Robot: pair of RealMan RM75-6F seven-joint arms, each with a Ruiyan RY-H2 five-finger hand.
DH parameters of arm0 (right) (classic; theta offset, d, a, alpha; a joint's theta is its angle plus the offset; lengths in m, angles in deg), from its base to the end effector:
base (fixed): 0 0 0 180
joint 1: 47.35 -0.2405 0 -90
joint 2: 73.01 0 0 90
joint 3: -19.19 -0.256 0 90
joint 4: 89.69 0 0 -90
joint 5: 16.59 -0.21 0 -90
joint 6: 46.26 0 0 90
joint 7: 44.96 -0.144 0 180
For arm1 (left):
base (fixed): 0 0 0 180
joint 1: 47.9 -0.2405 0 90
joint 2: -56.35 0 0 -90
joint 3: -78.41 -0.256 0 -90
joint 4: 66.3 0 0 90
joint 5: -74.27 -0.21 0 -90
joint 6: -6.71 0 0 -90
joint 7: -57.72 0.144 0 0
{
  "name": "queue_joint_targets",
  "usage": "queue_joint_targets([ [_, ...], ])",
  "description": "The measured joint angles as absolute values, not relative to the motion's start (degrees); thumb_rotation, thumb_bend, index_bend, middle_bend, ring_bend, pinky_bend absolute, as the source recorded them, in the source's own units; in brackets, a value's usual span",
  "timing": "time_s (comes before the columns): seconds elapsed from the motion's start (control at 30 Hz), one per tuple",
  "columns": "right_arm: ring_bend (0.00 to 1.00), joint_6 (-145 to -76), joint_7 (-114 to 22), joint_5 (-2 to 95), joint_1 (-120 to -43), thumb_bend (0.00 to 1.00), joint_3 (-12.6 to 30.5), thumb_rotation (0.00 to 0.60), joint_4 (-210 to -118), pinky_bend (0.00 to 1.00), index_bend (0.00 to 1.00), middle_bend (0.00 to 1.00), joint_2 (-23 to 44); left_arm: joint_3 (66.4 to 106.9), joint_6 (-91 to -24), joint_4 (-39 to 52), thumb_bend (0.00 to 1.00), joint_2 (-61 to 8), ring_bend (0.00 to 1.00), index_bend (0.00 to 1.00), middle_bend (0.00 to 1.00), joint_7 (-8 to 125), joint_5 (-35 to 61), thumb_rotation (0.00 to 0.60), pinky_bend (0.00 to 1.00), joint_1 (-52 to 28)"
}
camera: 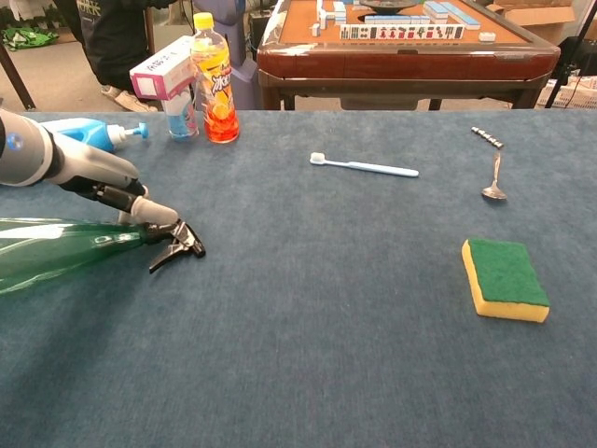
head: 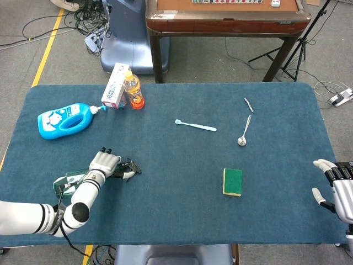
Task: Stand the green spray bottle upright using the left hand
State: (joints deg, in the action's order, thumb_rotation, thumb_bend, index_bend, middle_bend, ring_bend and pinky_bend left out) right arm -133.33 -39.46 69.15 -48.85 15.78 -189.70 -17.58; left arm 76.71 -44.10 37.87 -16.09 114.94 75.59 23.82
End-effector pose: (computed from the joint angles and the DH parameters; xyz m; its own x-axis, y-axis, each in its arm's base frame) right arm -0.3016 -0.1640 0.1998 0.4974 0.0144 0.8674 -0.8670 0.0416 0.4965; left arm -0.1285 0.3506 0.0241 0.6915 0.5901 0.4166 0.6599 -0.2816 -0.6966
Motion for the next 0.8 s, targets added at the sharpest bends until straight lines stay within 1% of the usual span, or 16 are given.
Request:
queue_joint_targets([
  [0.03, 0.19, -133.29, -39.52, 69.15, -48.87, 0.3, 15.77, 0.6, -189.64, 0.23, 0.23, 0.24, -17.56, 76.57, -44.91, 38.67, 0.02, -16.03, 0.01, 0.22, 0.28, 114.5, 74.29, 0.118, 0.0, 23.65],
  [0.07, 0.19, -133.25, -39.59, 69.14, -48.89, 0.3, 15.77, 0.6, -189.56, 0.23, 0.23, 0.24, -17.53, 76.42, -45.52, 39.12, 0.02, -16.02, 0.01, 0.22, 0.28, 114.29, 73.23, 0.191, 0.0, 23.52],
  [0.1, 0.19, -133.19, -39.71, 69.17, -48.92, 0.3, 15.77, 0.6, -189.44, 0.23, 0.23, 0.24, -17.49, 76.21, -46.16, 39.47, 0.02, -16.05, 0.01, 0.22, 0.28, 114.16, 72.07, 0.236, 0.0, 23.36],
  [0.23, 0.19, -133.03, -39.97, 69.33, -49.03, 0.3, 15.8, 0.6, -189.23, 0.23, 0.23, 0.24, -17.37, 75.0, -50.43, 40.89, 0.02, -16.42, 0.01, 0.22, 0.28, 113.3, 66.34, 0.246, 0.0, 22.13],
  [0.33, 0.19, -133.02, -40.08, 69.45, -49.08, 0.3, 15.79, 0.6, -189.15, 0.23, 0.23, 0.24, -17.36, 74.25, -52.82, 41.18, 0.02, -16.81, 0.01, 0.21, 0.28, 112.66, 64.54, 0.245, 0.0, 21.18],
  [0.47, 0.19, -133.19, -40.09, 69.61, -49.03, 0.3, 15.8, 0.6, -189.18, 0.23, 0.23, 0.24, -17.42, 73.49, -54.29, 40.44, 0.03, -17.45, 0.01, 0.21, 0.28, 112.99, 64.01, 0.242, 0.0, 20.62],
  [0.67, 0.19, -133.43, -40.07, 69.86, -48.89, 0.3, 15.9, 0.6, -189.38, 0.23, 0.23, 0.24, -17.5, 72.58, -56.43, 40.16, 0.03, -18.44, 0.01, 0.2, 0.28, 115.81, 65.43, 0.199, 0.0, 20.75],
  [0.8, 0.19, -133.73, -40.15, 69.92, -48.68, 0.3, 15.96, 0.6, -189.42, 0.23, 0.23, 0.24, -17.6, 72.05, -58.56, 40.03, 0.03, -19.35, 0.01, 0.2, 0.28, 118.69, 67.21, 0.195, 0.0, 21.13],
])
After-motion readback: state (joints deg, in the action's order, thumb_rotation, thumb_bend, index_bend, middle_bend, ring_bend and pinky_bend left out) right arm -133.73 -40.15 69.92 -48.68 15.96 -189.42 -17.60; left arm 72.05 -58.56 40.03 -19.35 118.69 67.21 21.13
